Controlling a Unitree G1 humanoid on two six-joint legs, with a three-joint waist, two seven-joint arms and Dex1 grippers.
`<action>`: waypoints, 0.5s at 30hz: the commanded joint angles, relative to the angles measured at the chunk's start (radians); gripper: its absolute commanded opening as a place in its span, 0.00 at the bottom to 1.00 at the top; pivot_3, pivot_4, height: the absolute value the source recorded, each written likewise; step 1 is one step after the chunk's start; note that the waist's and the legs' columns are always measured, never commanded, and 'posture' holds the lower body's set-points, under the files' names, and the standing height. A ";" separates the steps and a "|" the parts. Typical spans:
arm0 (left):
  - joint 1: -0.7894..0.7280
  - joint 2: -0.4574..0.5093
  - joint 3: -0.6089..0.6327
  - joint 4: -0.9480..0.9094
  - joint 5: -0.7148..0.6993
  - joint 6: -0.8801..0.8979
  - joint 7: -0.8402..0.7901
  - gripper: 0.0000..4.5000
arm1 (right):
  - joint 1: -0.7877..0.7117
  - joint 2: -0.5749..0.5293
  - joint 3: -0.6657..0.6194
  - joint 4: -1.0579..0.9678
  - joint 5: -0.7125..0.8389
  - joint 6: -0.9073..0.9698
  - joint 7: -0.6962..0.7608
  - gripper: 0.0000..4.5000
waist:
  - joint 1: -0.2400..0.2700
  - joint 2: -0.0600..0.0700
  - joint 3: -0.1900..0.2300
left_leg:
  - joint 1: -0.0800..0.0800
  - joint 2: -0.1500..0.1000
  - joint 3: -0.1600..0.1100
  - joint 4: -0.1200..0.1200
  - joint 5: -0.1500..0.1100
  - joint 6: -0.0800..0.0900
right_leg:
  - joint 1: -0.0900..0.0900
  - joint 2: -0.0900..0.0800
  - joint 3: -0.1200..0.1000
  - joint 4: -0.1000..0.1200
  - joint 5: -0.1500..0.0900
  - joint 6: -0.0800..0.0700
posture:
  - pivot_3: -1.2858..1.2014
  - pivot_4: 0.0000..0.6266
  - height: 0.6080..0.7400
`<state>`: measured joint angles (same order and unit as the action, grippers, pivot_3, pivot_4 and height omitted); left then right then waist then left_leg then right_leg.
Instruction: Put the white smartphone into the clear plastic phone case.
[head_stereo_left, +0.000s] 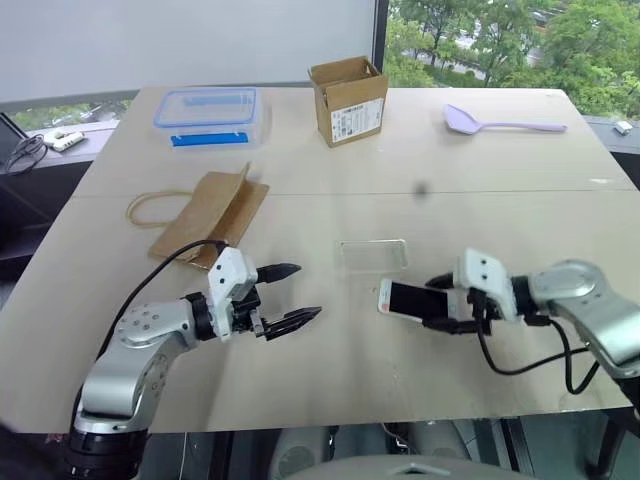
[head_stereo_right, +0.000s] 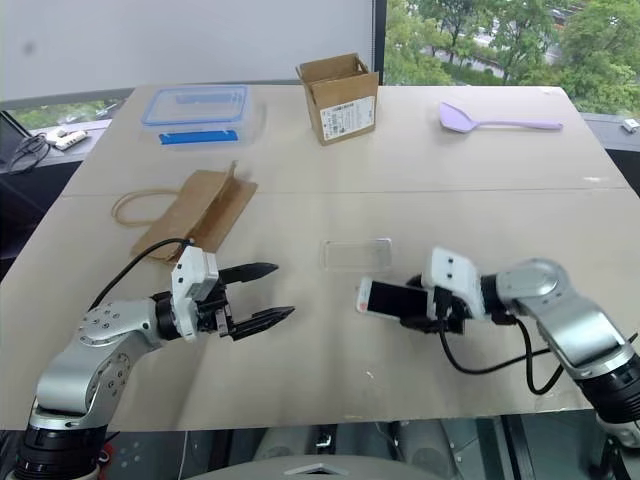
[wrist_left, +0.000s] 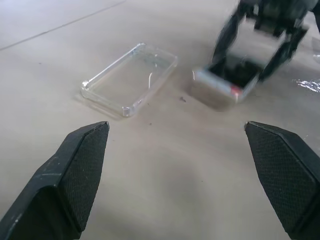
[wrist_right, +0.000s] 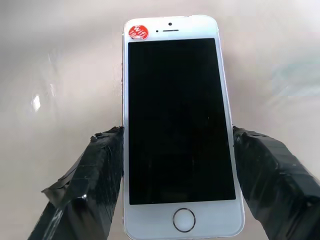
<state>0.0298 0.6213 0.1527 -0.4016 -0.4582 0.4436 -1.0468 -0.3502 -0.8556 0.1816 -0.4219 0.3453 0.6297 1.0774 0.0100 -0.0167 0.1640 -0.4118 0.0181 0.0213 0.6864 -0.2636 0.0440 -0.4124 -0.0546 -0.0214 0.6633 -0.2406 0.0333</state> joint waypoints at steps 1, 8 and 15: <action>-0.001 -0.003 -0.010 -0.012 -0.035 -0.037 -0.016 1.00 | -0.104 -0.008 -0.032 -0.042 0.044 0.048 0.014 0.65 | 0.001 0.000 0.000 | 0.000 0.000 0.000 0.000 0.000 0.000 | 0.000 0.000 -0.001 0.000 0.000 0.000 | 0.52 0.24 1.00; -0.048 -0.031 -0.039 0.035 -0.025 -0.094 0.012 1.00 | -0.399 0.106 0.253 0.360 -0.237 -0.073 0.020 0.65 | 0.001 0.000 0.000 | 0.000 -0.001 0.001 0.000 0.000 0.000 | -0.001 0.003 -0.001 0.000 0.000 -0.001 | 0.52 0.24 1.00; 0.014 -0.026 -0.031 0.023 -0.005 -0.150 0.045 1.00 | -0.521 0.198 0.364 0.602 -0.374 -0.224 0.090 0.65 | 0.002 0.001 0.000 | -0.003 -0.001 0.002 -0.002 0.000 0.000 | -0.003 0.003 -0.001 -0.001 0.001 0.000 | 0.52 0.24 1.00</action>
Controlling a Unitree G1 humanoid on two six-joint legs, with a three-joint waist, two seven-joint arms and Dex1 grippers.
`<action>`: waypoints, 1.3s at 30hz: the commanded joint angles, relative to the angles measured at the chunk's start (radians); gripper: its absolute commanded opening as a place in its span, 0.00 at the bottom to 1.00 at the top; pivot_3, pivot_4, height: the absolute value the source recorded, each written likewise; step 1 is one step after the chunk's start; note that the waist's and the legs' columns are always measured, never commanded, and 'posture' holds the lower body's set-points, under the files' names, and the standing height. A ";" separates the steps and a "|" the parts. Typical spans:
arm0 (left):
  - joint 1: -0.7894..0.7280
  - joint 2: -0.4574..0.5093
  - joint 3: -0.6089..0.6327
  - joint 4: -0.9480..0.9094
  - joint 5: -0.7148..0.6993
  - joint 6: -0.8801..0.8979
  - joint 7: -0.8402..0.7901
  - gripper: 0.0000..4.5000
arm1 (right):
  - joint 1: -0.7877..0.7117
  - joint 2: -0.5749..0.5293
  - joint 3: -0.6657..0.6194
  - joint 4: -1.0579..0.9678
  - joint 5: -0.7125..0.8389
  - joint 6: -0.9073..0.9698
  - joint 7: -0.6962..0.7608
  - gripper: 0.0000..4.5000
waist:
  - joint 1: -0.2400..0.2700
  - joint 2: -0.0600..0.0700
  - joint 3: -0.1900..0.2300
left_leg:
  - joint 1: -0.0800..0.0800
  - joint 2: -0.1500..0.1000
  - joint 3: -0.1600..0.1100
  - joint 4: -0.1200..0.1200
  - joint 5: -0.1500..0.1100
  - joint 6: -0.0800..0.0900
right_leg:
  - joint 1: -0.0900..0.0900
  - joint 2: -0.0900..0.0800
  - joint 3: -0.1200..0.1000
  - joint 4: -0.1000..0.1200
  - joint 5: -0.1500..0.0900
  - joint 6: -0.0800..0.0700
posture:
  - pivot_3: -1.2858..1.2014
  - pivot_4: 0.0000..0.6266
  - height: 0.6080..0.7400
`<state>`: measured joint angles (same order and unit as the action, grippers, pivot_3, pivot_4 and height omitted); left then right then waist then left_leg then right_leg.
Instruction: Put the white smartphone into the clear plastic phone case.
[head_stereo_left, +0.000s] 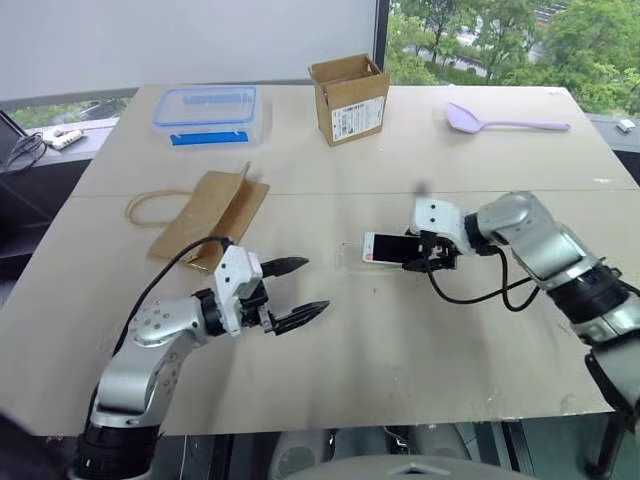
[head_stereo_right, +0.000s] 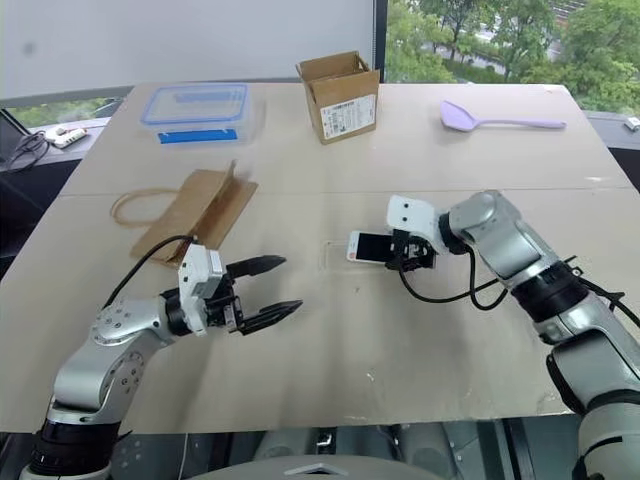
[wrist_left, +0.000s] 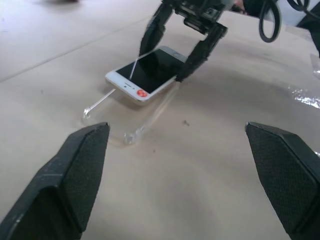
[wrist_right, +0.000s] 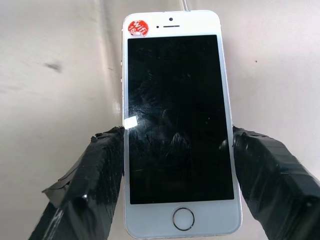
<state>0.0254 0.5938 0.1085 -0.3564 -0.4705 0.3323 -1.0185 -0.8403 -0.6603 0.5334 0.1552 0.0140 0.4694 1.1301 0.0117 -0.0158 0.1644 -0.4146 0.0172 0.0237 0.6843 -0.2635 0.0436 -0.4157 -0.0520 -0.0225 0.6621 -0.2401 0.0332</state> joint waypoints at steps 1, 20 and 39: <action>0.025 0.000 0.014 -0.026 0.008 -0.044 0.026 1.00 | -0.032 0.007 0.018 0.035 -0.054 -0.081 0.047 0.65 | 0.002 0.000 0.000 | 0.000 0.000 0.000 0.000 0.000 0.000 | 0.000 0.000 0.000 0.000 0.000 0.000 | 0.52 0.24 1.00; 0.089 0.003 -0.002 -0.059 0.005 -0.070 0.101 1.00 | -0.021 0.079 0.044 0.071 -0.194 -0.163 0.143 0.64 | 0.000 0.000 0.000 | 0.002 0.000 -0.002 -0.001 0.000 0.000 | 0.002 -0.002 -0.004 0.000 0.000 0.000 | 0.52 0.24 1.00; 0.022 -0.005 -0.047 0.017 0.027 -0.084 0.099 1.00 | -0.037 0.088 -0.137 -0.152 -0.029 0.126 0.152 0.98 | -0.003 0.004 0.002 | 0.002 0.000 -0.003 -0.001 0.000 0.000 | 0.002 -0.003 -0.004 0.001 0.000 0.000 | 0.52 0.24 1.00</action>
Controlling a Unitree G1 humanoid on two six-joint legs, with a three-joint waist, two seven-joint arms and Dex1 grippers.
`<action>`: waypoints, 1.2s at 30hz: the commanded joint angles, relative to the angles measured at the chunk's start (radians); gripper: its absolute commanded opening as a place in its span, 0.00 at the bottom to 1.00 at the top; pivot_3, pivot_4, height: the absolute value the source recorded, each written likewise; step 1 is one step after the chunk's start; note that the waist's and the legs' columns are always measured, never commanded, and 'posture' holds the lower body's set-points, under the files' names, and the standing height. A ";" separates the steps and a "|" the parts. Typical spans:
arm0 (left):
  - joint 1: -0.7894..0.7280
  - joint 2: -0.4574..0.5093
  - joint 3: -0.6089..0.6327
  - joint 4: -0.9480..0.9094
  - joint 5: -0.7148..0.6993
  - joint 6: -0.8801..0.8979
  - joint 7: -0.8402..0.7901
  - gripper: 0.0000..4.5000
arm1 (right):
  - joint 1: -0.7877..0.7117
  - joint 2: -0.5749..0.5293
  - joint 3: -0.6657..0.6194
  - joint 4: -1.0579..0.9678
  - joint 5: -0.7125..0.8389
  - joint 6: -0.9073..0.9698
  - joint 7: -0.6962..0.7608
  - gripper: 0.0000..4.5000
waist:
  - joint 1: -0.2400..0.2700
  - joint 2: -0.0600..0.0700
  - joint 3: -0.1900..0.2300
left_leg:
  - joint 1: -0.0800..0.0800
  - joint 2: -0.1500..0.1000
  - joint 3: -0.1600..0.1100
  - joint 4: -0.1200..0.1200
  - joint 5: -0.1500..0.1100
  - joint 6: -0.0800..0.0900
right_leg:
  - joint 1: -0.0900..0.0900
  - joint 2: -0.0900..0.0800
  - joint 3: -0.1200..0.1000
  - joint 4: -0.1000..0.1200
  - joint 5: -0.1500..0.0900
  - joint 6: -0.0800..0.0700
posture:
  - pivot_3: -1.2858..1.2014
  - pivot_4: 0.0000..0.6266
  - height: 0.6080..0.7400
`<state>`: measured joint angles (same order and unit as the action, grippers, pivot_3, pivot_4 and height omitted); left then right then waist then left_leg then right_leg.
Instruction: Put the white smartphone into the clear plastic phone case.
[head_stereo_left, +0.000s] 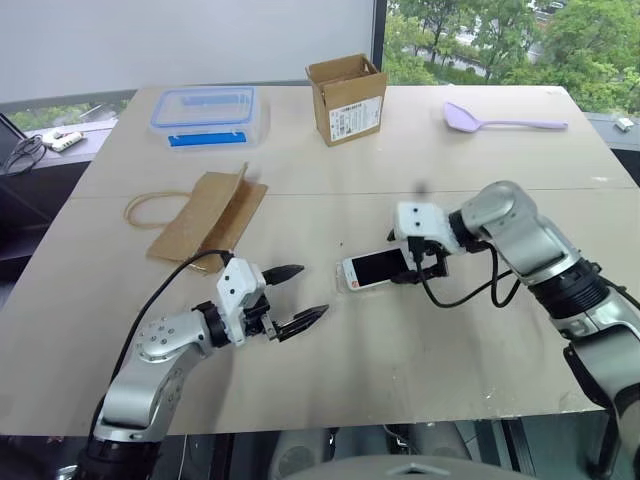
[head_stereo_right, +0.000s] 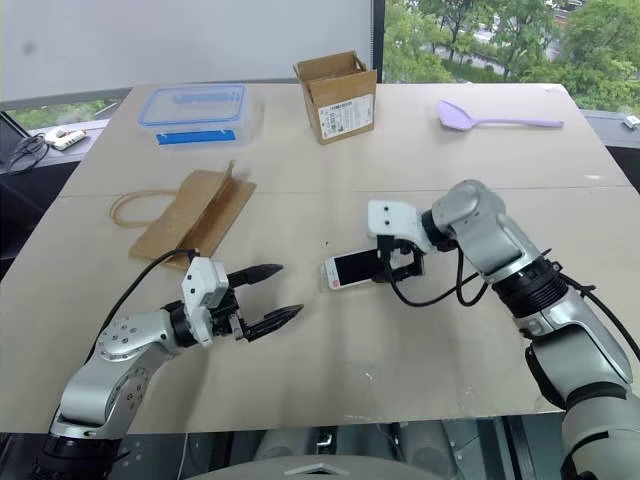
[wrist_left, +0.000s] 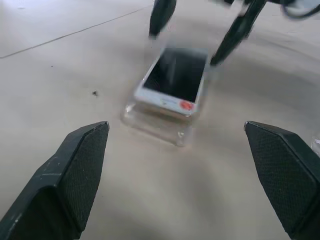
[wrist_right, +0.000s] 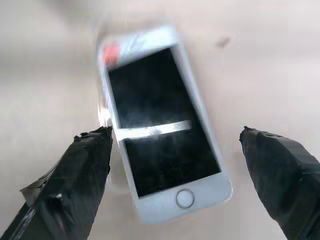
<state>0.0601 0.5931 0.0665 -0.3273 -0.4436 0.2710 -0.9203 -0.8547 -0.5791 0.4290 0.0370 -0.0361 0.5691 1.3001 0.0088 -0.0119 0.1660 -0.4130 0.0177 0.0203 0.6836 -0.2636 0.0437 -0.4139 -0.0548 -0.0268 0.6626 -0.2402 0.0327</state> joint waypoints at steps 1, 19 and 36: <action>-0.014 -0.005 -0.006 -0.012 0.001 -0.023 0.001 1.00 | -0.023 0.010 -0.034 -0.035 0.025 0.029 -0.023 0.98 | 0.000 0.000 0.000 | 0.000 0.000 0.000 0.000 0.000 0.000 | 0.000 0.000 0.000 0.000 0.000 0.000 | 0.52 0.24 1.00; 0.010 -0.008 -0.020 -0.033 0.033 -0.013 0.051 1.00 | -0.017 0.180 -0.020 0.123 -0.028 -0.090 -0.300 0.02 | -0.011 0.000 0.000 | -0.001 -0.001 0.000 0.000 0.000 0.000 | 0.000 0.000 0.001 0.000 0.000 0.000 | 0.52 0.24 1.00; 0.018 0.003 -0.023 -0.034 0.029 -0.009 0.052 1.00 | -0.063 0.085 0.078 0.240 -0.075 -0.312 0.001 0.02 | -0.021 0.001 0.000 | 0.000 -0.001 0.000 -0.001 0.000 0.000 | -0.001 0.000 0.000 0.000 0.000 0.000 | 0.52 0.24 1.00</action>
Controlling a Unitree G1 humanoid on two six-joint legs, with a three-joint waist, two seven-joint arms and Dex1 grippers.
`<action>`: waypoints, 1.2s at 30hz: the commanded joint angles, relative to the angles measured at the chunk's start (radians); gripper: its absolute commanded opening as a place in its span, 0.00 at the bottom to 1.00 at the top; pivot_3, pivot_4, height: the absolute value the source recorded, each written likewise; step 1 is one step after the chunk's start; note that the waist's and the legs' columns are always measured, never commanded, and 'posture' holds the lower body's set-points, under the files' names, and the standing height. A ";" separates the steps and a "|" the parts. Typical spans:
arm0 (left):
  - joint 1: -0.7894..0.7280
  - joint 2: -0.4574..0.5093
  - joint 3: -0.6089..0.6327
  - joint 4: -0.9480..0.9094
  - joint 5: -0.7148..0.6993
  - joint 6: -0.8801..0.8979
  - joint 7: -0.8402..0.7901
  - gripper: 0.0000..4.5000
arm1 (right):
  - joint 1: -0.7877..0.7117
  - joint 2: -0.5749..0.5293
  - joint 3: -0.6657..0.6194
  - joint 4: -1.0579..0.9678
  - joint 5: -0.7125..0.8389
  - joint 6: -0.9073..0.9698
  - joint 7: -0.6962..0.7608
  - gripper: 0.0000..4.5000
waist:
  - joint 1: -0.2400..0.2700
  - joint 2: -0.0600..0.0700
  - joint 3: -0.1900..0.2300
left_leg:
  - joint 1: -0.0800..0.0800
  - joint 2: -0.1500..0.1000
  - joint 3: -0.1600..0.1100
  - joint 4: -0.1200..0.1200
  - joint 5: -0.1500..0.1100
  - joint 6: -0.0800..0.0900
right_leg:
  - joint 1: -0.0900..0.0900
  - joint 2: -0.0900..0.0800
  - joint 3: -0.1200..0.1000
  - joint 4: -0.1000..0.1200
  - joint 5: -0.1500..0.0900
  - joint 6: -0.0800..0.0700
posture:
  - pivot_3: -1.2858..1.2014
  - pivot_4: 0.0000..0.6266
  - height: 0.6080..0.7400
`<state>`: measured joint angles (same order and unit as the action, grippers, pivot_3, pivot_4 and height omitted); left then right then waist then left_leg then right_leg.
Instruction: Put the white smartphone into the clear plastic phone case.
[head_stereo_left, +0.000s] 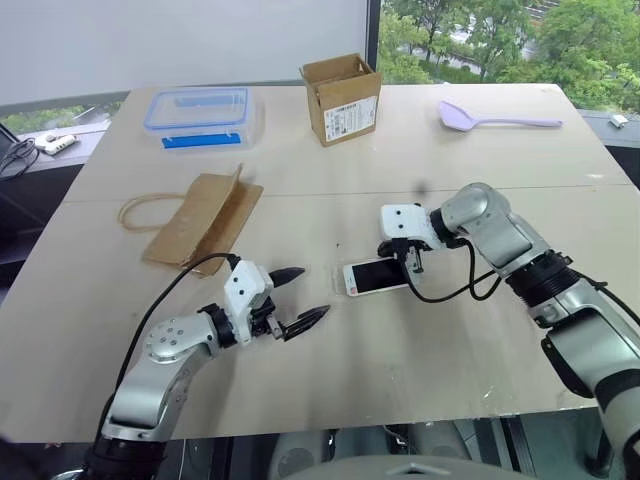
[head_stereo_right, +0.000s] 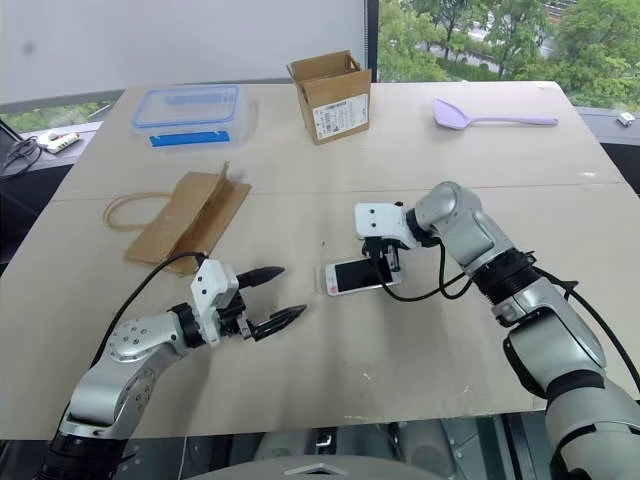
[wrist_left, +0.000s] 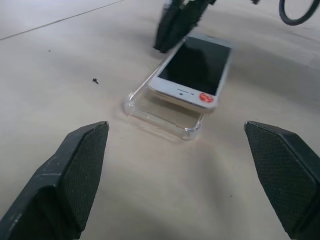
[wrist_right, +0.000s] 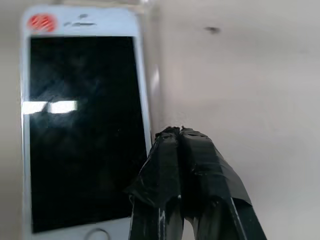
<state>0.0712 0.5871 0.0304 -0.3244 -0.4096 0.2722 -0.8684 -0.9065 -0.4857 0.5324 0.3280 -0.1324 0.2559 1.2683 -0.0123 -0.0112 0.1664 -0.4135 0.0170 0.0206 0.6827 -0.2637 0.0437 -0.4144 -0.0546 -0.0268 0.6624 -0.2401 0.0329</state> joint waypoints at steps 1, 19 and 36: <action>0.011 0.009 0.015 -0.038 -0.005 -0.011 0.001 1.00 | -0.009 -0.009 -0.031 -0.060 0.021 0.003 0.031 0.02 | 0.000 0.000 0.000 | 0.000 0.000 0.000 0.000 0.000 0.000 | 0.000 0.000 0.000 0.000 0.000 0.000 | 0.52 0.24 1.00; 0.013 0.019 0.012 -0.031 -0.013 -0.008 -0.012 1.00 | 0.220 -0.162 -0.082 -0.617 0.313 0.417 0.134 0.02 | 0.003 0.000 0.000 | -0.001 0.000 -0.002 -0.001 0.000 0.000 | 0.000 -0.007 -0.001 -0.001 0.000 -0.001 | 0.52 0.24 1.00; 0.027 0.031 0.020 -0.033 -0.010 -0.012 -0.023 1.00 | 0.210 -0.110 0.002 -0.406 0.196 0.288 0.024 0.02 | 0.001 0.000 0.000 | -0.001 -0.001 -0.002 -0.001 0.000 0.000 | 0.000 -0.007 -0.001 -0.001 -0.001 -0.002 | 0.52 0.24 1.00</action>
<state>0.0949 0.6126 0.0314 -0.3288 -0.4136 0.2758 -0.8906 -0.6766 -0.5980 0.5441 -0.0717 0.0685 0.5608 1.2959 -0.0110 -0.0108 0.1667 -0.4143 0.0161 0.0186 0.6815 -0.2638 0.0436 -0.4148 -0.0618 -0.0274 0.6614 -0.2412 0.0306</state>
